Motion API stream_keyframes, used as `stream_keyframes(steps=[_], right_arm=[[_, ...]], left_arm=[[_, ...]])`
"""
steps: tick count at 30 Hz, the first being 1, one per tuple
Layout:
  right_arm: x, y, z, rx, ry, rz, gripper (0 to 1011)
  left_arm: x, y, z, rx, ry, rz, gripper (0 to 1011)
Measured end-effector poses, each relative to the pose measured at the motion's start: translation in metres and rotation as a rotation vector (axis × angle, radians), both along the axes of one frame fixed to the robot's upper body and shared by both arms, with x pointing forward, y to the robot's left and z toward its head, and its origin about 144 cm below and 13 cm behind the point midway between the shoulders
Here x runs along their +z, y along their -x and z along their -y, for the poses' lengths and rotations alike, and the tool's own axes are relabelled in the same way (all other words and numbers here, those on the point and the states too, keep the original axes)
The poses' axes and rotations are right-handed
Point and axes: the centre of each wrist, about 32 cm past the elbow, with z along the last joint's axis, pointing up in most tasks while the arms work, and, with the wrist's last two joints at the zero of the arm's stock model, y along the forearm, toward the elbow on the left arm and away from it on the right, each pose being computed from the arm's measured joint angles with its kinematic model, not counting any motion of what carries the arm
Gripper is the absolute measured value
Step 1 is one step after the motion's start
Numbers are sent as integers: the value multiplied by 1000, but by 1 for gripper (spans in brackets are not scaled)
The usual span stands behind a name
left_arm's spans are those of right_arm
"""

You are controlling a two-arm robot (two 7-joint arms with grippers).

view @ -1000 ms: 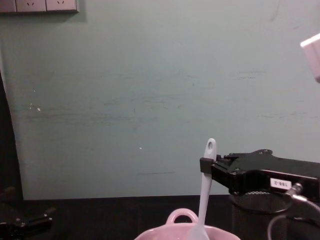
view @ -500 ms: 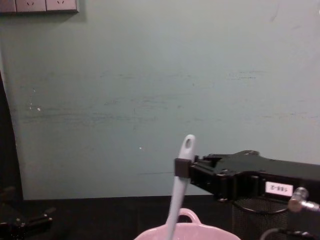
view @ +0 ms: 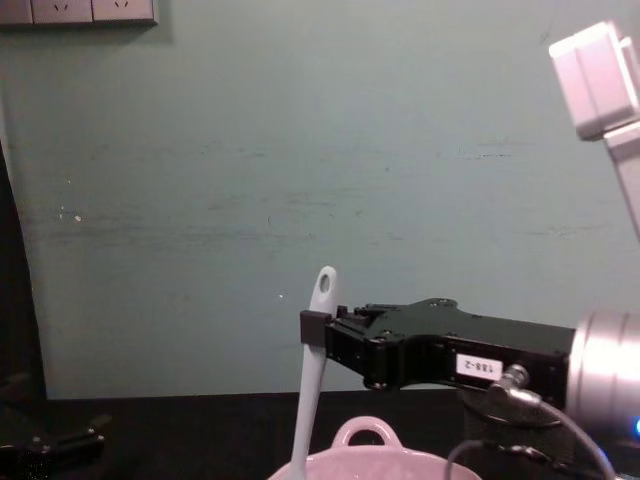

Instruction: Use the one hand to pick up the spoon and stir the clear water in the bowl.

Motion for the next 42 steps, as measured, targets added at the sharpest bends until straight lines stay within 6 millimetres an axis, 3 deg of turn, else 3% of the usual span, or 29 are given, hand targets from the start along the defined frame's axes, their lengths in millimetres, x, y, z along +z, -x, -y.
stream_keyframes(steps=[13, 22, 32, 42], right_arm=[[-8, -24, 1, -100, 29, 43, 117], [-6, -22, 14, -150, 55, 73, 117], [1, 8, 30, -124, 63, 67, 117], [2, 33, 27, -37, 30, 21, 117]], left_arm=[[0, 0, 0, 0, 0, 0, 1011], [0, 0, 0, 0, 0, 0, 1011], [0, 0, 0, 0, 0, 0, 1011], [0, 0, 0, 0, 0, 0, 1011]])
